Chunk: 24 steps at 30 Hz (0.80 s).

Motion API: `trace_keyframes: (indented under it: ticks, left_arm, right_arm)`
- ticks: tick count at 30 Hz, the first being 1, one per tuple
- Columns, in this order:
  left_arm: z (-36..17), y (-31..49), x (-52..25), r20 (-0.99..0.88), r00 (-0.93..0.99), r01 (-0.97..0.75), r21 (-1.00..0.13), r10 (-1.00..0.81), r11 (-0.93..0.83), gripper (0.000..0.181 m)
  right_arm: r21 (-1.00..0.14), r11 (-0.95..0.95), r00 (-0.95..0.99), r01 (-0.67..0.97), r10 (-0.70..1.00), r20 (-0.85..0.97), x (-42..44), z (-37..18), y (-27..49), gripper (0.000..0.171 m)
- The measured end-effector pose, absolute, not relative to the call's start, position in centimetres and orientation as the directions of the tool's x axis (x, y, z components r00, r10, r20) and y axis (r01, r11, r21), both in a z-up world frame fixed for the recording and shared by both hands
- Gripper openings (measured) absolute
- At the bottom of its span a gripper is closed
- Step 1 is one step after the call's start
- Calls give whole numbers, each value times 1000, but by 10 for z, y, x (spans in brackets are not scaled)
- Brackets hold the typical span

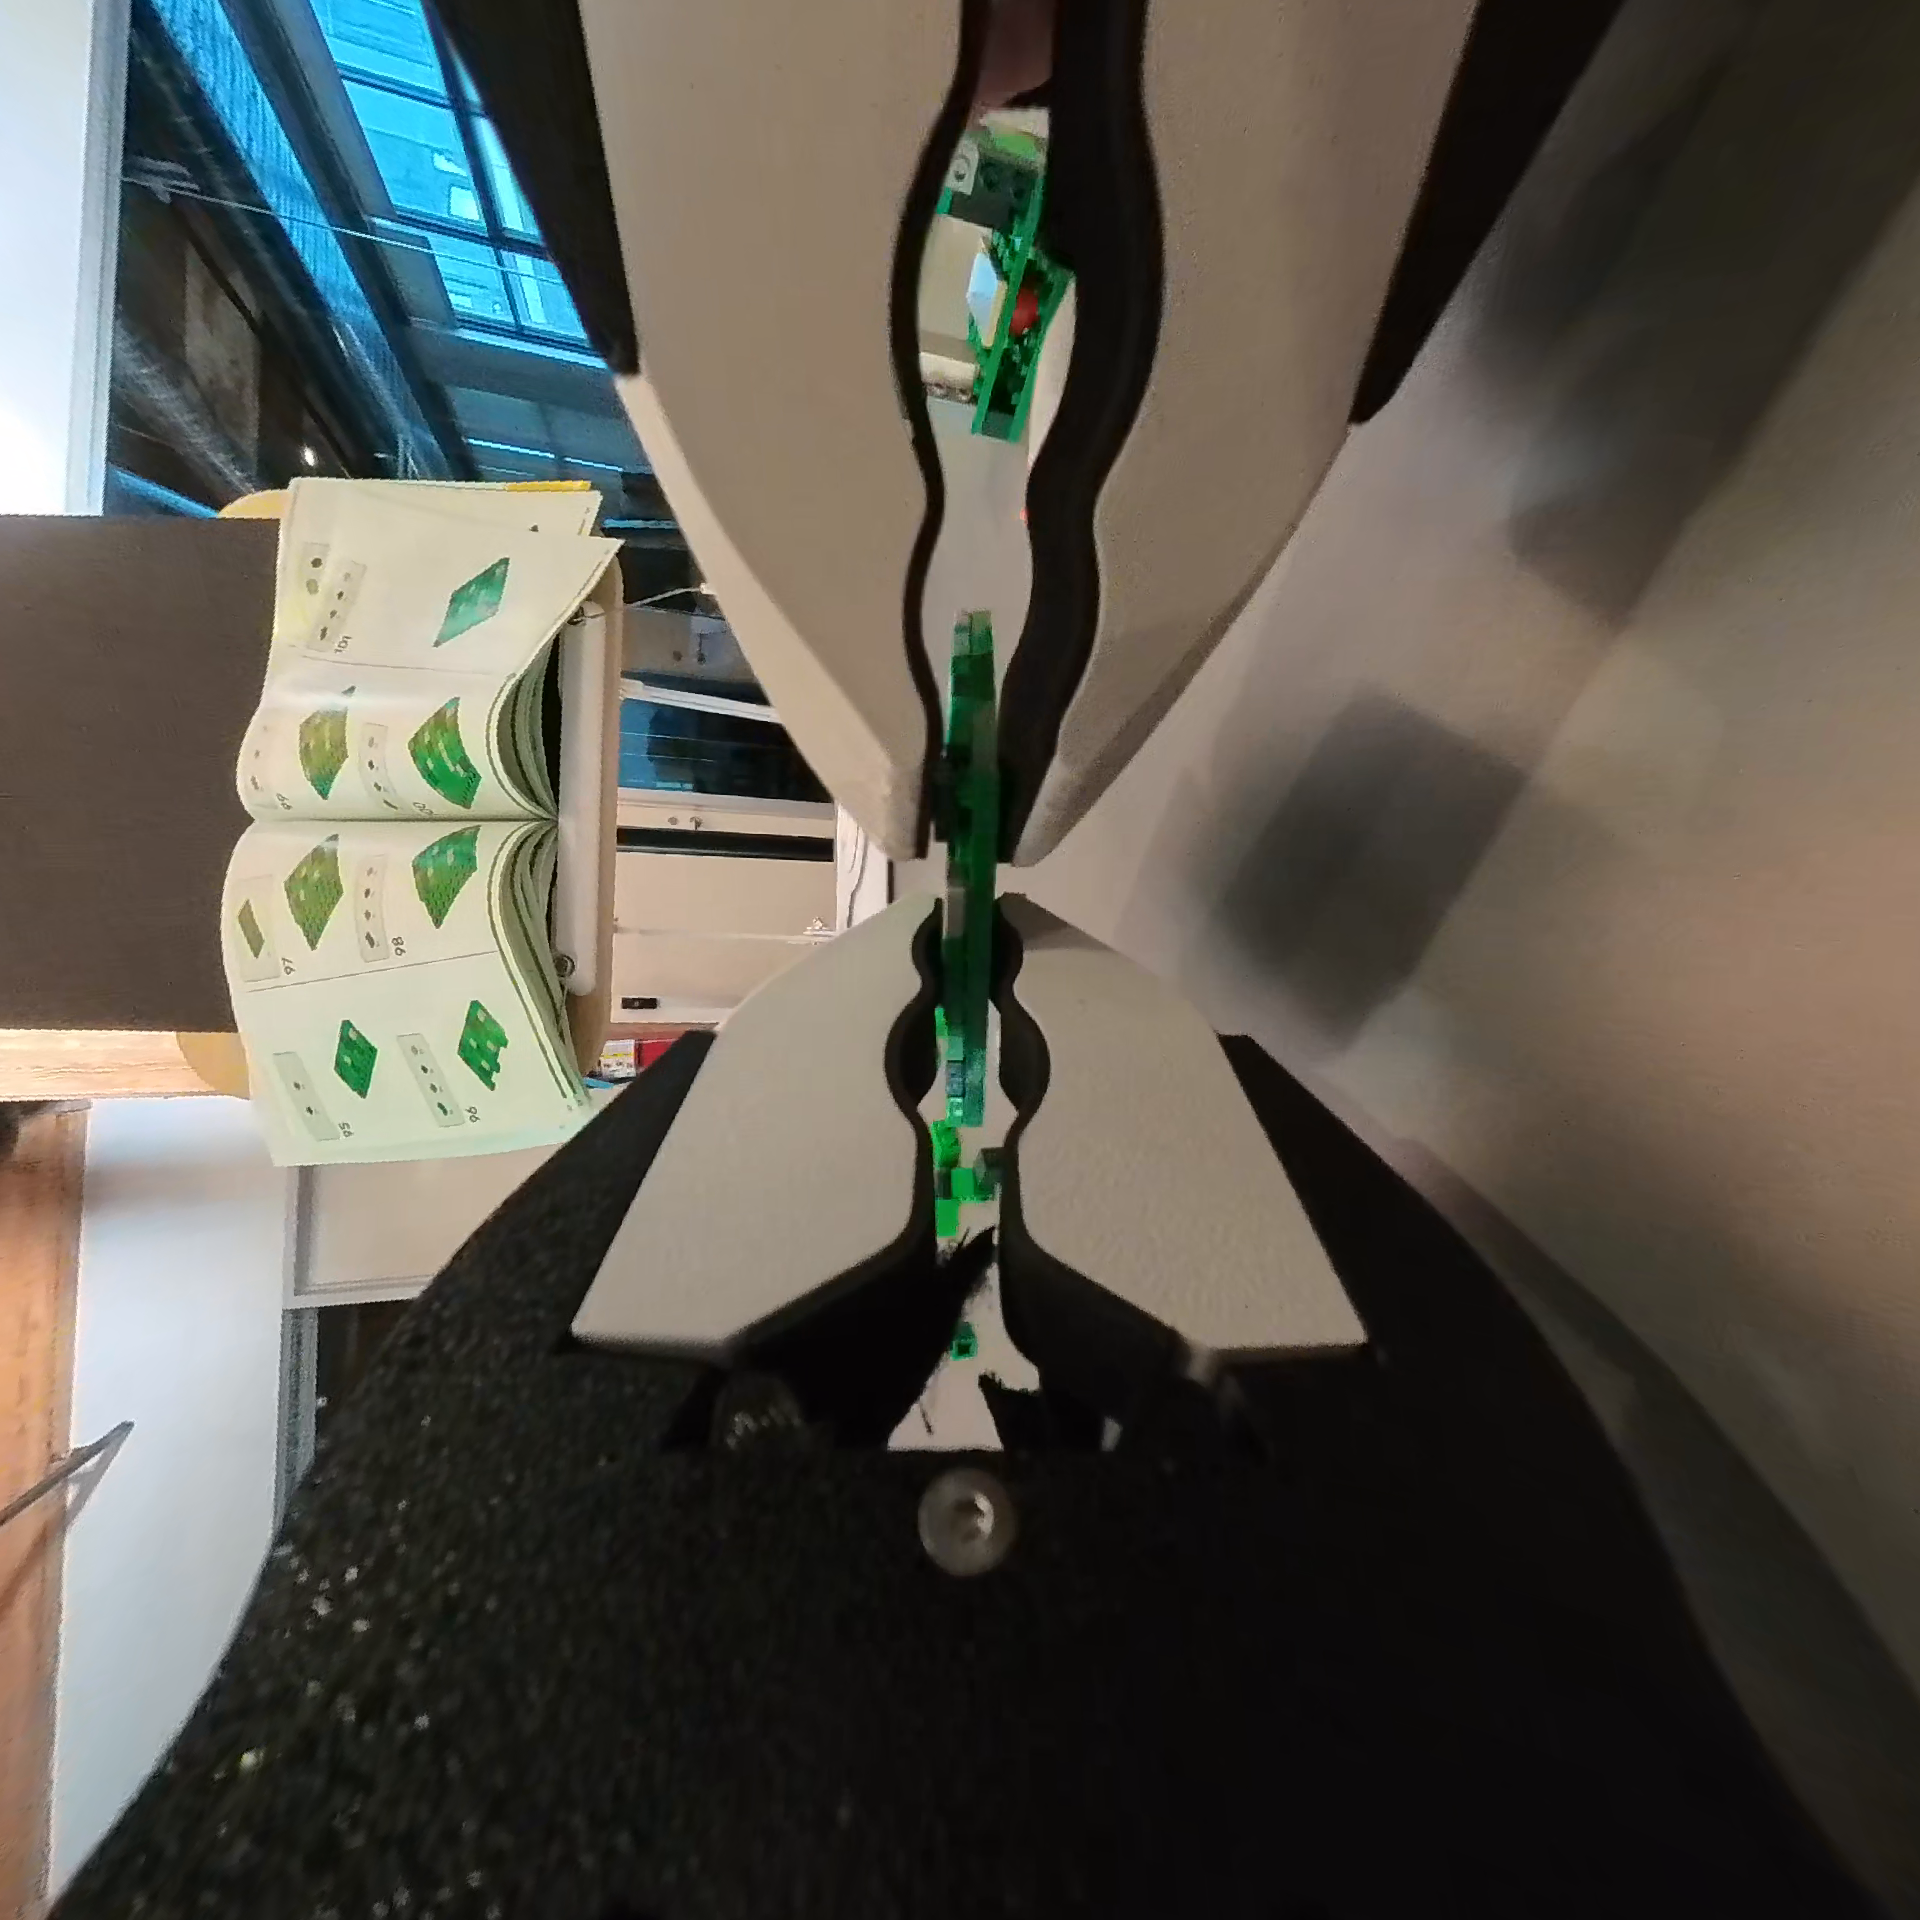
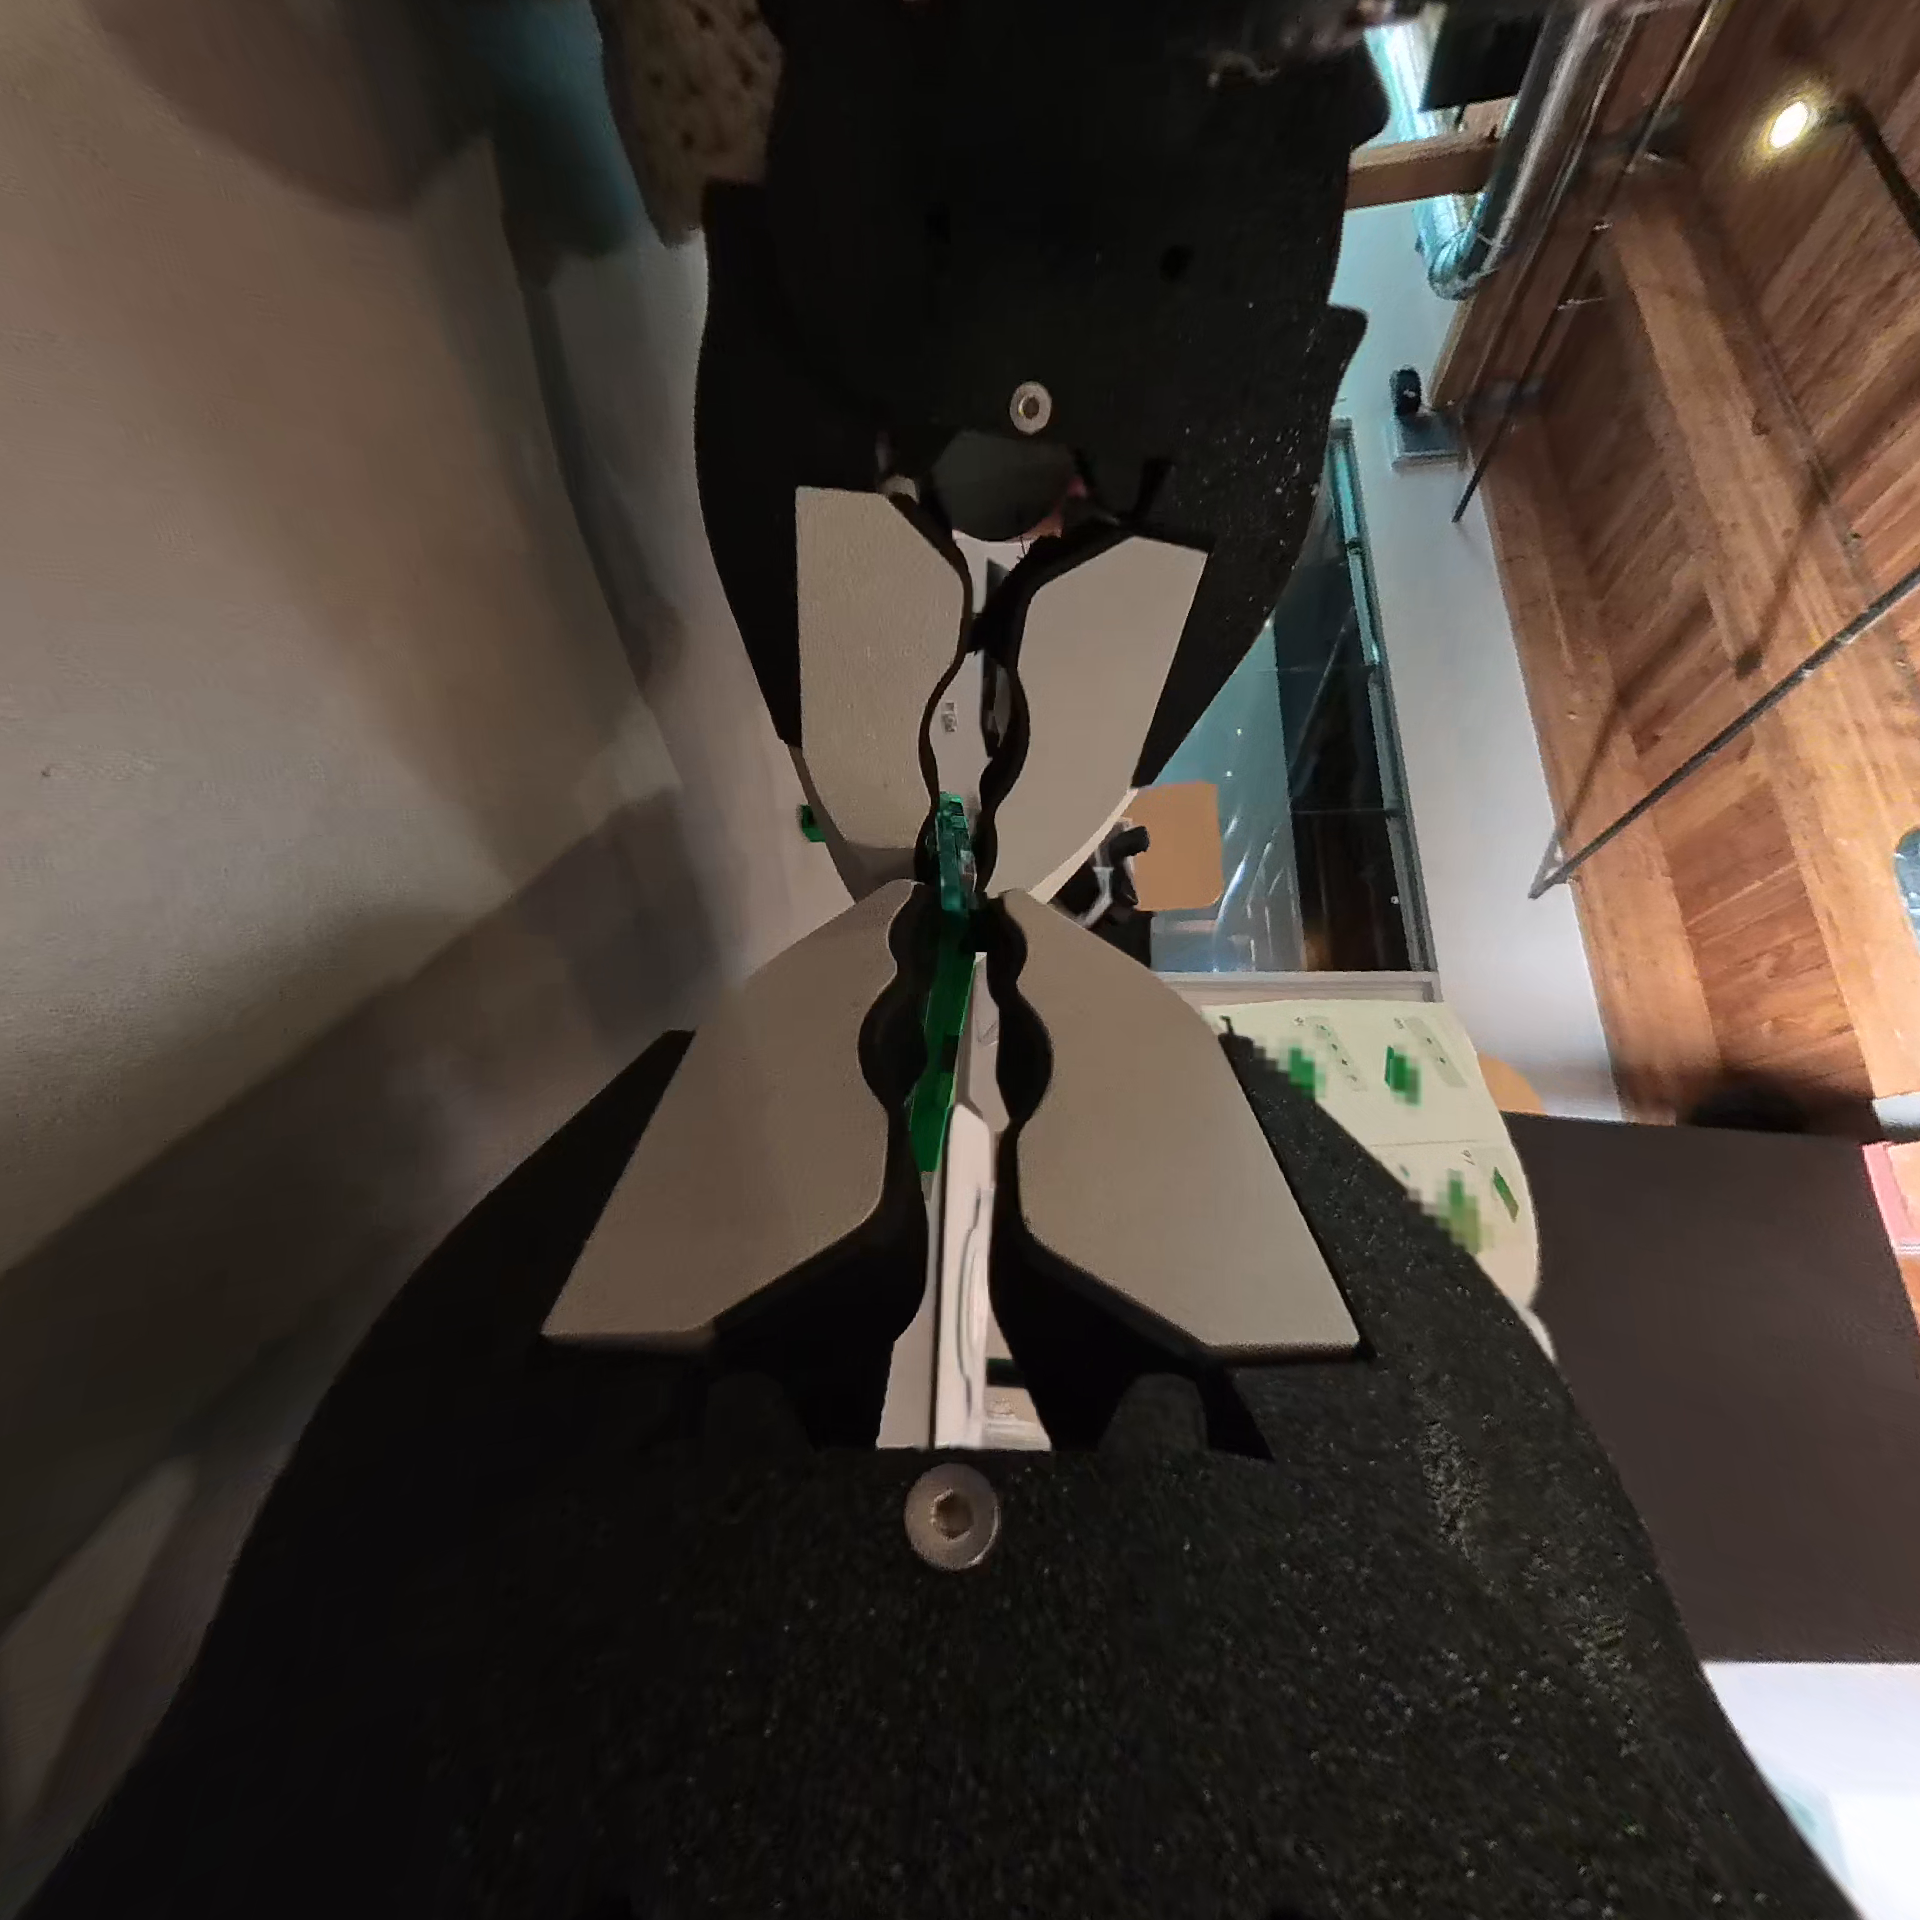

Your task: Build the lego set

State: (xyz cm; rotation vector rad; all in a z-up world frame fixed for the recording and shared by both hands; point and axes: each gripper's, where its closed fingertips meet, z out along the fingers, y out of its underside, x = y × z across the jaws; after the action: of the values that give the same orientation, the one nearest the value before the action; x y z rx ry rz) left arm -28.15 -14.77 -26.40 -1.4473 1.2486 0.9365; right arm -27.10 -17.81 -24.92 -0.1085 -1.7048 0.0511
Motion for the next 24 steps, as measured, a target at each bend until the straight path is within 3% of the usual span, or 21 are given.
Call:
trace_keyframes:
  ticks: [8,10,14,18,24]
  left_arm:
    - [-264,-147,-283,-950,197,-980,-196,-243,-28,8]
    - [-265,-147,-284,-941,224,-974,-223,-254,-32,8]
    - [-259,-147,-279,-920,303,-949,-315,-249,9,7]
    - [-248,-147,-275,-922,330,-936,-348,-201,58,21]
    - [-253,-150,-262,-901,339,-924,-373,-270,85,11]
  right_arm:
    - [102,993,-120,56,-95,988,-271,-253,-178,8]
    - [108,993,-124,47,-101,987,-271,-252,-177,8]
    - [-171,985,-213,9,169,962,-267,-246,-178,8]
    - [-469,883,-302,-8,445,843,-262,-237,-176,8]
    - [-646,763,-426,-32,574,699,-252,-236,-178,8]
